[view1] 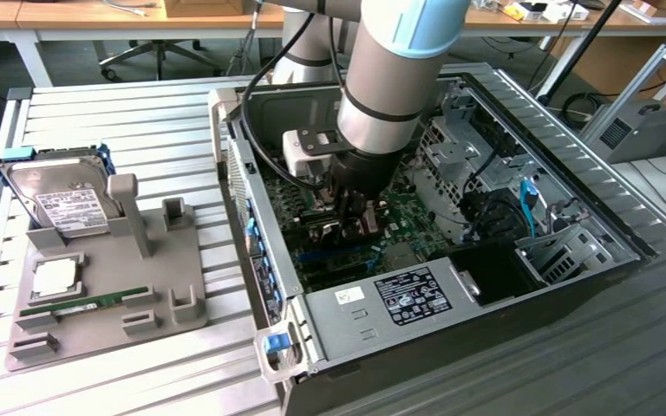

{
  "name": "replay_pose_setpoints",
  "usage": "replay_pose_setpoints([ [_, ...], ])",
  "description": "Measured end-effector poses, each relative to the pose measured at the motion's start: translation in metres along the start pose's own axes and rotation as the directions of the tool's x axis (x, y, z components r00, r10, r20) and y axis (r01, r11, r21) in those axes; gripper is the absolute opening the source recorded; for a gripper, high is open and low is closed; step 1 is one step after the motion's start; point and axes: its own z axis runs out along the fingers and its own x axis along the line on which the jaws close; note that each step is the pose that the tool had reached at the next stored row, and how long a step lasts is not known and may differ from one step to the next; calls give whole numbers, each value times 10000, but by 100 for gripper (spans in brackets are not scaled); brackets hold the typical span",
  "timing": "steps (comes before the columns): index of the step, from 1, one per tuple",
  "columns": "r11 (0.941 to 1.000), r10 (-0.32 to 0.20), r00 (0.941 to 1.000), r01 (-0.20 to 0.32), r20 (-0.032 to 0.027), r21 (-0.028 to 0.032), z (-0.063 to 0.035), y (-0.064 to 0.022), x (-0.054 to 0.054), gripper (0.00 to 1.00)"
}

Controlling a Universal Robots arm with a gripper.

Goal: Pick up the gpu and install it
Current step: 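Insert the gpu into the slot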

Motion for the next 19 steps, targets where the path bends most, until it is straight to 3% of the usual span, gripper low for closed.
replay_pose_setpoints([
  [19,10000,-11,10000,11,9,-2,59,2,3,27],
])
